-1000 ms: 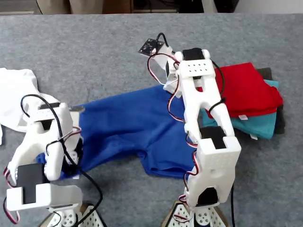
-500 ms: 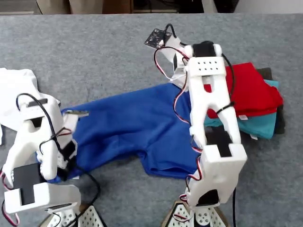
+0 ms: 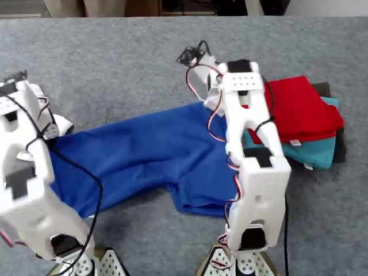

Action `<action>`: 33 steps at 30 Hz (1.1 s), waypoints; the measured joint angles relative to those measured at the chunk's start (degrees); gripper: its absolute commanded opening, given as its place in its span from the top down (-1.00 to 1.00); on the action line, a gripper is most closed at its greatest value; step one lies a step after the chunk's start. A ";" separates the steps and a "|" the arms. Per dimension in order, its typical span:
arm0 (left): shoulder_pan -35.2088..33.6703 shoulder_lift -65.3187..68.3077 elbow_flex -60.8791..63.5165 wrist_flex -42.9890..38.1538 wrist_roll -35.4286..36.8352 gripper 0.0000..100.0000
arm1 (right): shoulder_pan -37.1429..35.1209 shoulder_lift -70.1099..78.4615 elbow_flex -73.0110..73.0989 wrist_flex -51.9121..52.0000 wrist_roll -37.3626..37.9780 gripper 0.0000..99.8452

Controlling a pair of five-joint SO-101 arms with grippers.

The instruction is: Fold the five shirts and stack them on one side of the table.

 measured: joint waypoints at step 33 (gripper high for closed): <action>-5.54 37.63 -55.65 19.34 -4.13 0.96 | 2.02 -20.22 -9.14 24.97 8.62 1.00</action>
